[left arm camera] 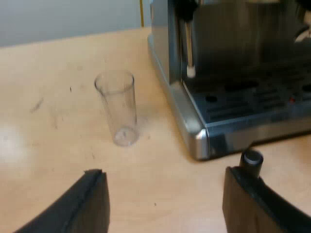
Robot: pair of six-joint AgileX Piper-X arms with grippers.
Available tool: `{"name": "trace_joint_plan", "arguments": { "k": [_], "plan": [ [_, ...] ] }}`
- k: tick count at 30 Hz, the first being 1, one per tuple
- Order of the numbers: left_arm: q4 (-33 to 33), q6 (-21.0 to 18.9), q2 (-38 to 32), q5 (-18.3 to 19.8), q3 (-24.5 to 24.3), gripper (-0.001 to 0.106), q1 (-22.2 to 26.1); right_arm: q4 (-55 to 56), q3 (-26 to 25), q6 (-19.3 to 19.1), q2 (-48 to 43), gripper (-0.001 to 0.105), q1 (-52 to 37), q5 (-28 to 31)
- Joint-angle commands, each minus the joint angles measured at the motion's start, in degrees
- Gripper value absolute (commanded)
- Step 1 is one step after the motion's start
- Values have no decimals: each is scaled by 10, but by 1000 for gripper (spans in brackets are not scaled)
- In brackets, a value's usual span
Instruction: Pour the beans into the coffee machine
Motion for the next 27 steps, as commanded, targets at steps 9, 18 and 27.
{"name": "trace_joint_plan", "arguments": {
  "k": [9, 18, 27],
  "plan": [
    [14, -4, -25, -6, 17, 54, -2, -5, 68, -3, -27, 68, 0, -2],
    [14, -4, -25, -5, 17, 54, -2, -4, 97, -3, -26, 68, 0, -2],
    [14, -4, -25, -2, 17, 54, -2, -1, 98, -4, -26, 68, 0, -2]
  ]
}}
